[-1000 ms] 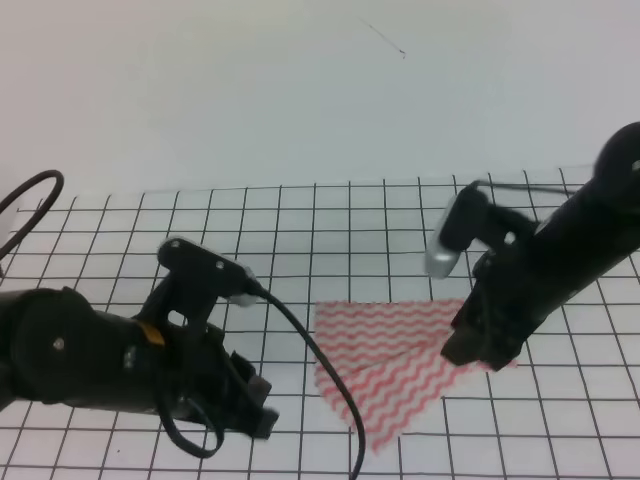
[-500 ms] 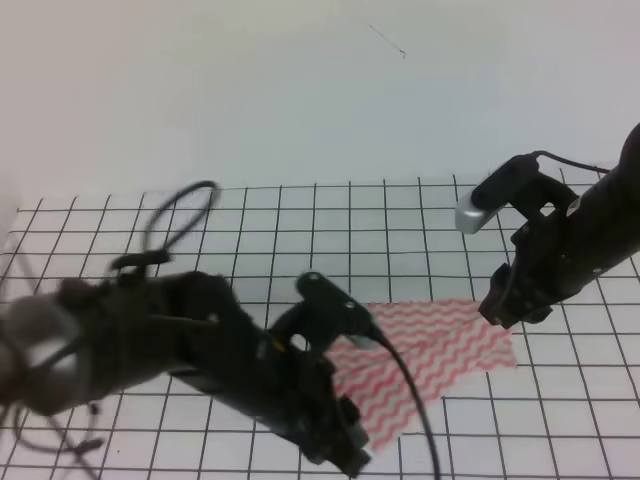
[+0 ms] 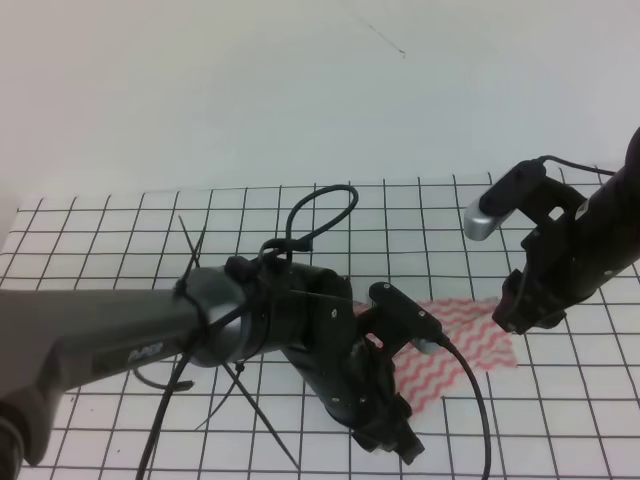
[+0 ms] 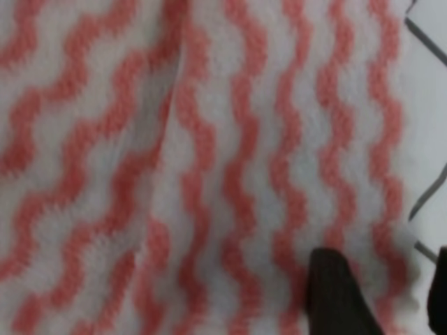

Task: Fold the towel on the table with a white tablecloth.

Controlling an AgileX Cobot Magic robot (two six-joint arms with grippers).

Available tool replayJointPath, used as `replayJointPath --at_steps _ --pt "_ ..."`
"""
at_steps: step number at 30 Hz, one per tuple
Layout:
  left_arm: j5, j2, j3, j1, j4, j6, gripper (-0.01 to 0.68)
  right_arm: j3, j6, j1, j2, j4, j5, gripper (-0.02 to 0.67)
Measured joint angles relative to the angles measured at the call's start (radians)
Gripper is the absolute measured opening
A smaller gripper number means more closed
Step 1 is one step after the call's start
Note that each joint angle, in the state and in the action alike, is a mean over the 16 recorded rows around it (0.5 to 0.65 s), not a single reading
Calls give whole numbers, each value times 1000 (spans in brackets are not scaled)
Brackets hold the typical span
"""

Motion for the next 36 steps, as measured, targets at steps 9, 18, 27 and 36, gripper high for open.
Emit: replayJointPath --at_steps 9,18,27,36 --pt "37 43 -32 0 45 -18 135 0 6 0 1 -7 14 318" --pt "84 28 -53 -1 58 -21 49 0 12 0 0 -7 14 318" --pt "141 4 -91 -40 143 -100 210 0 20 0 -1 -7 14 318" --pt "143 6 -101 -123 339 -266 291 0 29 0 -1 -10 14 318"
